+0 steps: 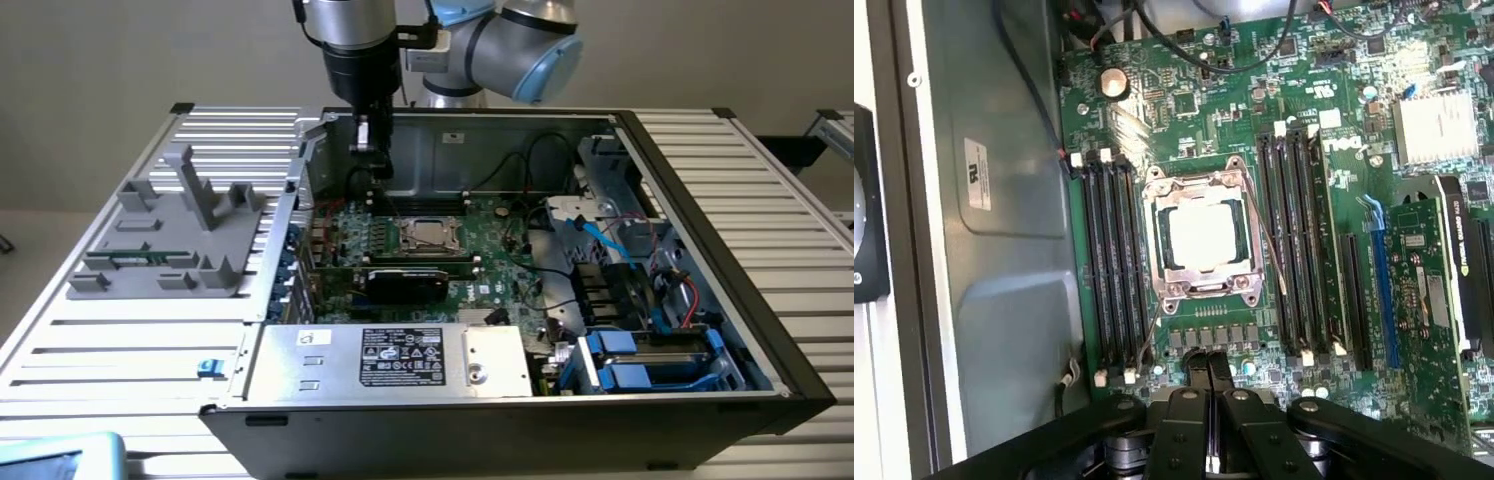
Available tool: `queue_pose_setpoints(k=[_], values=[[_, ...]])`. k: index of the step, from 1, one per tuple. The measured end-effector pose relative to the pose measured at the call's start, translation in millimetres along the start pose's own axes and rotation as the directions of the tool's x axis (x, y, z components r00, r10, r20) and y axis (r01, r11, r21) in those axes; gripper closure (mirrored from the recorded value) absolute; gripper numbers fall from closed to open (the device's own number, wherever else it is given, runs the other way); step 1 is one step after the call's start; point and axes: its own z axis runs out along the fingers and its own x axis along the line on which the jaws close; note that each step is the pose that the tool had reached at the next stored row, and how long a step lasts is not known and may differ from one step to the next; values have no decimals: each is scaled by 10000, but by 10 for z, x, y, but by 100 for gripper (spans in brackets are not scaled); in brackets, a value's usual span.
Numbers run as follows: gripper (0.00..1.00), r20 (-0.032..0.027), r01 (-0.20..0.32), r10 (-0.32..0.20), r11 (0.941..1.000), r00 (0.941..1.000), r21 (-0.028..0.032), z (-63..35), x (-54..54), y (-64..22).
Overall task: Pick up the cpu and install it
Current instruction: 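Install the first cpu locking lever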
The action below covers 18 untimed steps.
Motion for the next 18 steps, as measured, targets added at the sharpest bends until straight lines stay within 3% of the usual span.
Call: queue_pose_setpoints(k=[4,8,13,18], values=[[89,56,-684,685,9976,9976,-54,4,0,0],[89,107,-1349,1350,9908,9908,-110,7,-1,-1],[89,165,-2162,2165,9762,9761,-184,12,-1,-1],[89,213,-2902,2908,9566,9566,-254,17,-1,-1]])
